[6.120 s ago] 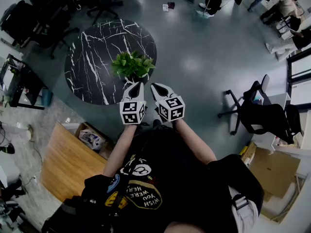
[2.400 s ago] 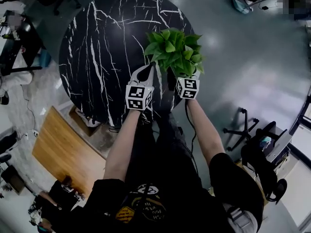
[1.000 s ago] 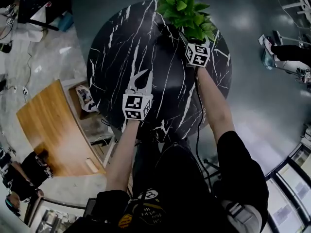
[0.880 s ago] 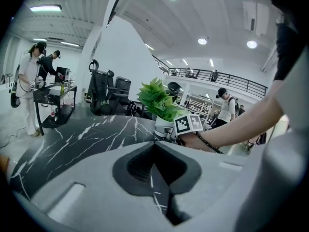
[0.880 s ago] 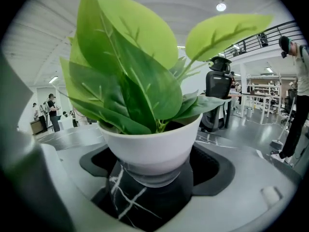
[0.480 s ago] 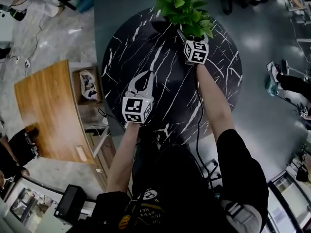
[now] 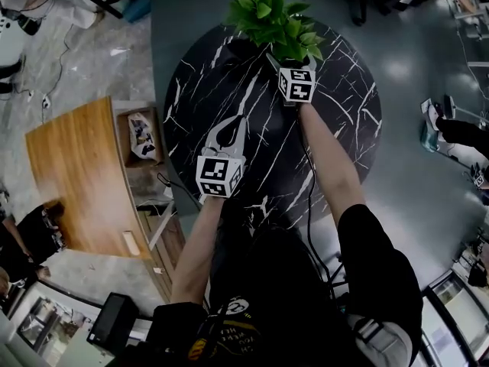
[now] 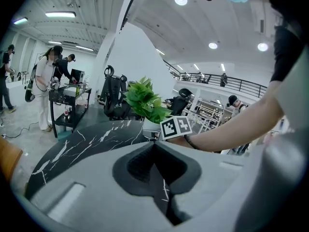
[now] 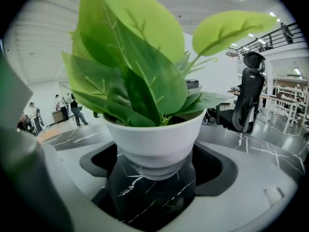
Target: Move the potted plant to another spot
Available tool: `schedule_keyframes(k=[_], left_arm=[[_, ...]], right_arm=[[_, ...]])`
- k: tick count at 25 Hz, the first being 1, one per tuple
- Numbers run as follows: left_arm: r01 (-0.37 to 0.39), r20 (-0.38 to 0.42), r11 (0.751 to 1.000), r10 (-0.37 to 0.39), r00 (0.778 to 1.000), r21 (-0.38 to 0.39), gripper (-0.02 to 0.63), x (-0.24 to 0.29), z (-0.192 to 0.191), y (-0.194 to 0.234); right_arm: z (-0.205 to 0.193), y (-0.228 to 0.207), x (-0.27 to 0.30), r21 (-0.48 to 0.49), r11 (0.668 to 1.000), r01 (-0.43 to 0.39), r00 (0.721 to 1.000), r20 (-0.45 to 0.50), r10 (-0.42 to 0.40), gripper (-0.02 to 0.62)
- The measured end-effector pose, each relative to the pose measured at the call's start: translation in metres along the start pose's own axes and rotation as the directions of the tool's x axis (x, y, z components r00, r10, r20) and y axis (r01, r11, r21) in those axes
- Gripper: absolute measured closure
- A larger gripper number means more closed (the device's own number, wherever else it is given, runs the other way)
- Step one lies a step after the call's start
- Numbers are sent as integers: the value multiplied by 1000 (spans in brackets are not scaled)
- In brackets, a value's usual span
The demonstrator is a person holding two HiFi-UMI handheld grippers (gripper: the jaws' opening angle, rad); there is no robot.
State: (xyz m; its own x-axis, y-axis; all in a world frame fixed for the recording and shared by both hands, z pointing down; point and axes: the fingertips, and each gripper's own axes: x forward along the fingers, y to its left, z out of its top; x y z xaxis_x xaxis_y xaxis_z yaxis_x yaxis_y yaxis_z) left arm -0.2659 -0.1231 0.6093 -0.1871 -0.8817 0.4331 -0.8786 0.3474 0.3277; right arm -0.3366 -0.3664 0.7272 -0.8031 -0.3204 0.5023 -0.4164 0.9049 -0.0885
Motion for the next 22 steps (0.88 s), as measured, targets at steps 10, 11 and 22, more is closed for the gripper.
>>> schedule_keyframes(k=[10,11,22], left_arm=[[24,-37,999,-23,999,25,601,-30,-10,-30],[17,-45,999,-15,999,40,601,-36,-8,-35],[114,-10,985,-114,993,126,601,-112,46,-130]], right_arm=[[-62,41,-145,156,986,-54,992,-108,71,434],[-61,48,-178,157,986,-60,992,-99,76,510],[27,103,-398,181,983,-32,996,84,17,593]])
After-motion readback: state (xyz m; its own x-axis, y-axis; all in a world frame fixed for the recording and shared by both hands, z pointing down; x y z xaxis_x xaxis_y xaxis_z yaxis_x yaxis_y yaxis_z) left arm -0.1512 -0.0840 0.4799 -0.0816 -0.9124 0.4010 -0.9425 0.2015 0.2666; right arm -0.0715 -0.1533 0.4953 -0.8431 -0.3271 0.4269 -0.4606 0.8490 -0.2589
